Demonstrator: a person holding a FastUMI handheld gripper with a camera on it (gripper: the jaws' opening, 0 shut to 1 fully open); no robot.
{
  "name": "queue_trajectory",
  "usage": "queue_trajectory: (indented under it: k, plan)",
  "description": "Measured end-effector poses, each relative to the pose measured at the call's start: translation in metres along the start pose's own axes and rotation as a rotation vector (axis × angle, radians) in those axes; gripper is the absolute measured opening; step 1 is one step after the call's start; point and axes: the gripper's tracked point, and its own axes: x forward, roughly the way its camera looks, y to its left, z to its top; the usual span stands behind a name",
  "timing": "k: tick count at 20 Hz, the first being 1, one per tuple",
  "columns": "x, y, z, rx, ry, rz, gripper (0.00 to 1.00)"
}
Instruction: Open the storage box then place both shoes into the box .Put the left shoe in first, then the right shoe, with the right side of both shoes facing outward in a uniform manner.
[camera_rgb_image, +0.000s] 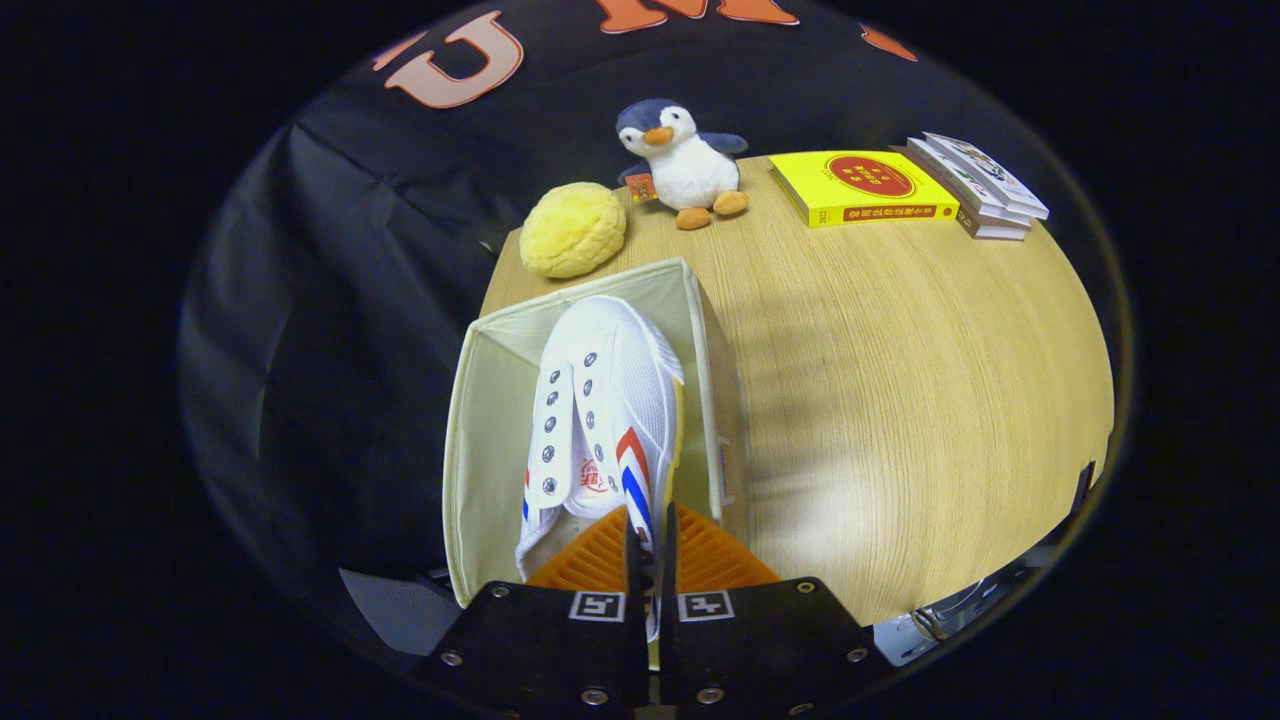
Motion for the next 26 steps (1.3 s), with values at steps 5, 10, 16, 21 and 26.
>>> queue_trajectory:
  k: [5, 10, 16, 21, 26]
  plan:
    - [0.017, -0.006, -0.006, -0.049, 0.029, -0.181, 0.05]
    - [0.028, 0.001, -0.02, -0.01, 0.07, -0.18, 0.19]
    - [-0.001, 0.001, 0.018, -0.057, -0.065, -0.131, 0.27]
    - [-0.042, -0.024, 0.055, -0.129, -0.211, -0.088, 0.44]
    - [-0.098, -0.066, 0.102, -0.215, -0.419, -0.059, 0.63]
